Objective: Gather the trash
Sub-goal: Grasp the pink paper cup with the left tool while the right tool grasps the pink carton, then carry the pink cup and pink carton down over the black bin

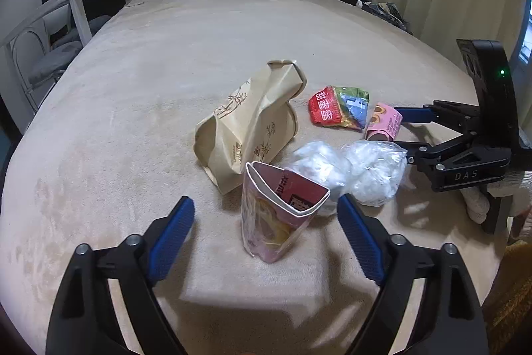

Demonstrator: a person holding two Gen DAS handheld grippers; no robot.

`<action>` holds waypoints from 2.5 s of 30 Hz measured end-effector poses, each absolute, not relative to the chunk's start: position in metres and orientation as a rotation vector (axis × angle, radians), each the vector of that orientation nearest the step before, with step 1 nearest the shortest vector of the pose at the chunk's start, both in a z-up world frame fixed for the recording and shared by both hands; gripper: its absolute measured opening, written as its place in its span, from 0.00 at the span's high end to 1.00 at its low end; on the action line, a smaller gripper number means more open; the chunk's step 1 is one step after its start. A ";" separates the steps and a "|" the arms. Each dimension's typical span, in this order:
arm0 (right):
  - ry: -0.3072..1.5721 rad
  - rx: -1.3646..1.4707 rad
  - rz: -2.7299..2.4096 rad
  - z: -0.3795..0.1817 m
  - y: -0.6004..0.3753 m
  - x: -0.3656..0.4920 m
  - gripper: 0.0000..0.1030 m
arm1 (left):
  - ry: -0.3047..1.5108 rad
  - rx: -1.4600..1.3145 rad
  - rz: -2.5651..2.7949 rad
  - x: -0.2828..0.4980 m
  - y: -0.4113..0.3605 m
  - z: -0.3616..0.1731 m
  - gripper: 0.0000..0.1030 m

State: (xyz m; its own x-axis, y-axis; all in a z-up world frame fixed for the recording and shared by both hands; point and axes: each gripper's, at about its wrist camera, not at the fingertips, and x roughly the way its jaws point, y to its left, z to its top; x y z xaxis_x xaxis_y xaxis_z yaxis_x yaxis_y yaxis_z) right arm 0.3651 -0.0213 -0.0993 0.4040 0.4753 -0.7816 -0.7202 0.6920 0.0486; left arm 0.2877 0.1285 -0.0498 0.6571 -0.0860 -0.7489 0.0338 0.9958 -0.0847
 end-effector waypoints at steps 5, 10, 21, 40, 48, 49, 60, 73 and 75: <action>0.860 -0.339 0.777 -0.097 -0.021 0.361 0.38 | 0.842 -0.042 -0.104 0.290 0.120 -0.044 0.50; 0.843 -0.344 0.792 -0.091 -0.021 0.353 0.40 | 0.832 -0.013 -0.115 0.289 0.112 -0.040 0.60; 0.808 -0.308 0.779 -0.066 -0.036 0.333 0.41 | 0.754 -0.029 -0.132 0.272 0.111 -0.018 0.66; 0.722 -0.185 0.742 -0.010 -0.097 0.263 0.41 | 0.623 -0.098 -0.125 0.203 0.098 0.027 0.66; 0.710 -0.131 0.738 -0.005 -0.118 0.216 0.41 | 0.611 -0.134 -0.138 0.177 0.080 0.023 0.66; 0.712 -0.125 0.738 -0.006 -0.120 0.210 0.41 | 0.611 -0.136 -0.140 0.174 0.076 0.022 0.66; 0.726 -0.073 0.736 -0.017 -0.140 0.149 0.41 | 0.616 -0.151 -0.158 0.128 0.036 0.005 0.66; 0.753 -0.053 0.738 -0.033 -0.155 0.098 0.41 | 0.652 -0.177 -0.159 0.079 0.007 -0.020 0.66; 0.757 -0.049 0.738 -0.035 -0.157 0.091 0.41 | 0.656 -0.185 -0.157 0.072 0.004 -0.022 0.66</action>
